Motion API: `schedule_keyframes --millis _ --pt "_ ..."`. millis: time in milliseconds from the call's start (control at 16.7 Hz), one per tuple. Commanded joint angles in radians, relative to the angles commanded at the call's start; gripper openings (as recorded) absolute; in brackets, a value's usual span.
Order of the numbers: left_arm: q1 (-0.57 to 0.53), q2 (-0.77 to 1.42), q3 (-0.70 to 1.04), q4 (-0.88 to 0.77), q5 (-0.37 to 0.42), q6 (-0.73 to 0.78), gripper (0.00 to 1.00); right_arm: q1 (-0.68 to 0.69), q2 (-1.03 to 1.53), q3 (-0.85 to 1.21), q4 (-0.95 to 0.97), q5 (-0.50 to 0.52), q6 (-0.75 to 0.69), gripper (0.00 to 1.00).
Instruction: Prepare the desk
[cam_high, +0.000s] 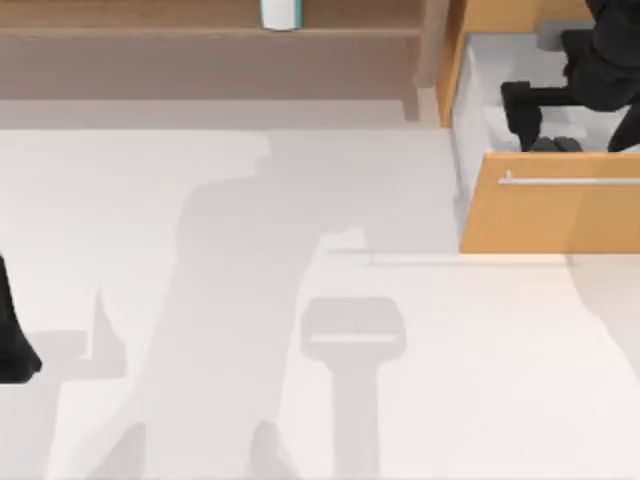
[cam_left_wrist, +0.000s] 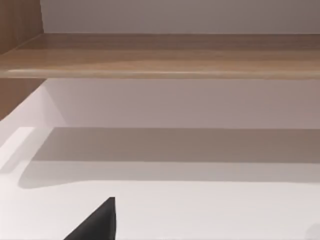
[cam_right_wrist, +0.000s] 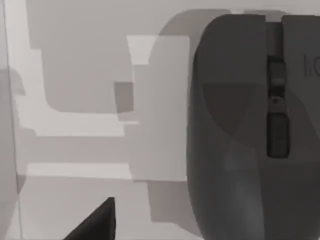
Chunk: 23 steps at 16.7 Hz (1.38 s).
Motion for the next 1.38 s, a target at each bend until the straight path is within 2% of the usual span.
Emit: schedule_keyframes --millis 600,1080,1380 --pt "0.000 0.000 0.000 0.000 0.000 0.000 1.00 0.003 0.054 0.037 -0.017 0.006 -0.017 1.00" --pt "0.000 0.000 0.000 0.000 0.000 0.000 1.00 0.009 -0.120 0.103 -0.256 0.007 -0.009 1.00" --pt "0.000 0.000 0.000 0.000 0.000 0.000 1.00 0.004 -0.124 0.094 -0.254 0.005 -0.015 1.00"
